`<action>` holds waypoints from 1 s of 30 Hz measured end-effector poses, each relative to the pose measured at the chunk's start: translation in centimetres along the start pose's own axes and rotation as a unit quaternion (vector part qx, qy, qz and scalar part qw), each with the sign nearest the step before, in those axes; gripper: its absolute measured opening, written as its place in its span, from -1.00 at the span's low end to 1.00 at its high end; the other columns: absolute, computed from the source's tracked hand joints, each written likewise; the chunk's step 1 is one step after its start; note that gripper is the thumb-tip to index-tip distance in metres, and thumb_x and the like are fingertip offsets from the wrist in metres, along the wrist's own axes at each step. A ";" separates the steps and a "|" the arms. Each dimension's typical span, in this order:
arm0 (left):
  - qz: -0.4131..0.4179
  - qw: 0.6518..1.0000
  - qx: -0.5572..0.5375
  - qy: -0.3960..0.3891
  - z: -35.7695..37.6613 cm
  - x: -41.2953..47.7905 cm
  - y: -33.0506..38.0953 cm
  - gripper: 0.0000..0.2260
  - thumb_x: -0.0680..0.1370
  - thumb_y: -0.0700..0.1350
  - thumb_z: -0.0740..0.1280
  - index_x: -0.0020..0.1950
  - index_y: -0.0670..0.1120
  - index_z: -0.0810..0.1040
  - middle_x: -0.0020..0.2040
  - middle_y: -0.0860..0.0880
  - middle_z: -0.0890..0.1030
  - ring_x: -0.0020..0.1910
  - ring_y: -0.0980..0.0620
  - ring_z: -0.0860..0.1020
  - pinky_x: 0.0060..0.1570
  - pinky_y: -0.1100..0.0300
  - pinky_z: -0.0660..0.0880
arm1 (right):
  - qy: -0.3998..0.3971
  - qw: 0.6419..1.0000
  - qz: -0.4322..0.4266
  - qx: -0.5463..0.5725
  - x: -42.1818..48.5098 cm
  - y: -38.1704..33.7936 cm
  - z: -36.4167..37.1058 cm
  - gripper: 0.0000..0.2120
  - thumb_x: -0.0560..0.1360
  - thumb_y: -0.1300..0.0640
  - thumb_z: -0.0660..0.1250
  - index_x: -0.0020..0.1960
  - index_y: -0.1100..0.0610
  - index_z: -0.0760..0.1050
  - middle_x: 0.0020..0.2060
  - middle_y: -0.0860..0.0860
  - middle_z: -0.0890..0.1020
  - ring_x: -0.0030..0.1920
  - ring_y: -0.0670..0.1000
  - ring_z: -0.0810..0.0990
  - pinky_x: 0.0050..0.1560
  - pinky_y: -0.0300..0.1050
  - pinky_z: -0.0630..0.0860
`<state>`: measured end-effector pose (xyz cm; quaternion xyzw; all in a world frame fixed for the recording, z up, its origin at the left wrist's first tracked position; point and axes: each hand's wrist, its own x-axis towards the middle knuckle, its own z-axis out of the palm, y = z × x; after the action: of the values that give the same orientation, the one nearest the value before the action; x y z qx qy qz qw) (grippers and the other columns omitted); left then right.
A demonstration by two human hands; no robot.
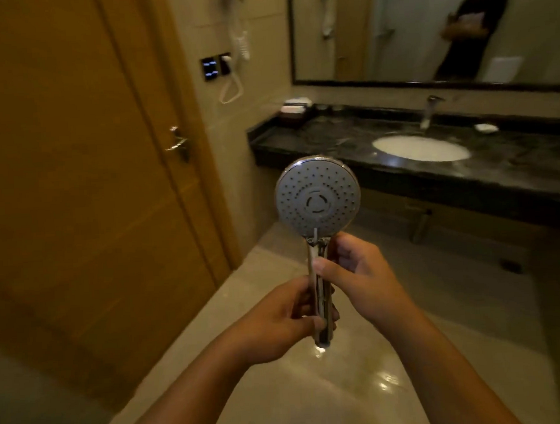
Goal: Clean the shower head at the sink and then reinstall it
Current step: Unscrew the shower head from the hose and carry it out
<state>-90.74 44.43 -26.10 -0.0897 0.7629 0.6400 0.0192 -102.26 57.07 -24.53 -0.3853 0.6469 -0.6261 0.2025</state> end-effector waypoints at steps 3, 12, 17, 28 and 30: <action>0.002 0.998 -0.002 -0.064 3.3 6.0 0.8 -0.61 0.54 -0.42 0.29 0.34 -0.18 0.41 0.03 -0.12 0.64 0.08 -0.05 0.64 0.19 -0.05 0.57 | 0.076 0.997 0.028 -0.014 -0.5 1.0 -5.9 -0.83 0.55 0.24 0.37 0.08 0.01 0.57 -0.11 0.05 0.67 -0.07 0.04 0.66 -0.05 -0.12 0.62; 0.018 0.980 -0.018 -0.196 7.3 21.3 1.8 -0.65 0.57 -0.36 0.28 0.32 -0.11 0.42 0.05 -0.10 0.62 0.05 0.07 0.65 0.11 0.07 0.59 | 0.252 0.965 0.070 -0.029 3.7 5.7 -16.8 -0.86 0.56 0.26 0.36 0.06 0.08 0.59 -0.12 0.10 0.68 -0.05 0.11 0.67 -0.01 -0.05 0.63; 0.019 0.974 -0.051 -0.220 4.2 31.2 1.1 -0.68 0.56 -0.36 0.30 0.30 -0.19 0.42 0.02 -0.15 0.60 0.00 -0.01 0.65 0.11 0.01 0.61 | 0.287 0.952 0.087 -0.056 12.0 8.9 -20.0 -0.88 0.55 0.26 0.37 0.06 0.10 0.59 -0.14 0.10 0.68 -0.08 0.08 0.69 -0.03 -0.01 0.66; 0.004 0.982 -0.044 -0.184 -6.7 49.5 2.1 -0.76 0.42 -0.17 0.38 0.07 -0.12 0.55 -0.15 -0.08 0.58 -0.20 0.05 0.59 -0.21 0.22 0.53 | 0.308 0.939 0.154 0.003 33.1 14.5 -24.5 -0.92 0.54 0.24 0.36 0.02 0.15 0.59 -0.14 0.18 0.70 -0.12 0.10 0.71 -0.08 -0.01 0.67; -0.012 0.982 -0.054 -0.180 -7.8 52.4 1.7 -0.74 0.44 -0.18 0.39 0.12 -0.14 0.55 -0.14 -0.08 0.62 -0.19 0.03 0.63 -0.21 0.21 0.55 | 0.297 0.939 0.171 0.027 36.0 16.1 -25.7 -0.89 0.55 0.20 0.37 0.06 0.11 0.60 -0.10 0.12 0.72 -0.05 0.07 0.72 0.00 0.02 0.67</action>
<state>-141.89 31.21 -30.64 0.0167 0.7101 0.6858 0.1585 -147.64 45.51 -28.69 -0.0593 0.7166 -0.6852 0.1157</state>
